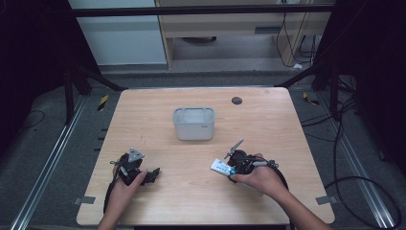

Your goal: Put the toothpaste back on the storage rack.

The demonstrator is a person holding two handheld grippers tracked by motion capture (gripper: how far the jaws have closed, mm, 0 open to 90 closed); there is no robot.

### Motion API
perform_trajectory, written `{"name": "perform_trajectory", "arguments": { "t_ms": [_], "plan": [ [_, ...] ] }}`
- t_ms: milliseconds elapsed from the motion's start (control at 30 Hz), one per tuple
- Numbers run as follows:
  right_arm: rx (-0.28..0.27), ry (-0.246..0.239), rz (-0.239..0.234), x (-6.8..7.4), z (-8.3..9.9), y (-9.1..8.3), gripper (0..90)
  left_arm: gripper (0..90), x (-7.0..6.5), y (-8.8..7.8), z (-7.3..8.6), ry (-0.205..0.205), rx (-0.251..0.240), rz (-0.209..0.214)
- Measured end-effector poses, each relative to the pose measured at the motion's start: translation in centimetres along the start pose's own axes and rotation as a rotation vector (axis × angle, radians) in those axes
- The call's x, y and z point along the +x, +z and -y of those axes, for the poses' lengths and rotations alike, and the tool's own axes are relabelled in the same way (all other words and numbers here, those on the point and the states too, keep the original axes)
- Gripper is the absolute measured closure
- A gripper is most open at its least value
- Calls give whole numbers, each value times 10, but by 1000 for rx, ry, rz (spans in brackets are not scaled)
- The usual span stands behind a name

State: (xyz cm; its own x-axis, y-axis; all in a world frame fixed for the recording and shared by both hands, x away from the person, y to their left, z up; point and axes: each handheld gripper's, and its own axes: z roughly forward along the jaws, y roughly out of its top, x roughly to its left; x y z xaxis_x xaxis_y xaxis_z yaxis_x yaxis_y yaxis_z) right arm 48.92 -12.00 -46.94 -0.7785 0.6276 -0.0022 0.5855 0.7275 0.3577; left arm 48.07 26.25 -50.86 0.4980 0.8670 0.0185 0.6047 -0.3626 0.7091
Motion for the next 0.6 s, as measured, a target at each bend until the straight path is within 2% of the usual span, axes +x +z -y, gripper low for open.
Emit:
{"name": "perform_trajectory", "arguments": {
  "t_ms": [600],
  "plan": [
    [60, -16, -12, -2, -14, 5, 545, 0, 0, 0, 0, 0, 0, 0]
  ]
}}
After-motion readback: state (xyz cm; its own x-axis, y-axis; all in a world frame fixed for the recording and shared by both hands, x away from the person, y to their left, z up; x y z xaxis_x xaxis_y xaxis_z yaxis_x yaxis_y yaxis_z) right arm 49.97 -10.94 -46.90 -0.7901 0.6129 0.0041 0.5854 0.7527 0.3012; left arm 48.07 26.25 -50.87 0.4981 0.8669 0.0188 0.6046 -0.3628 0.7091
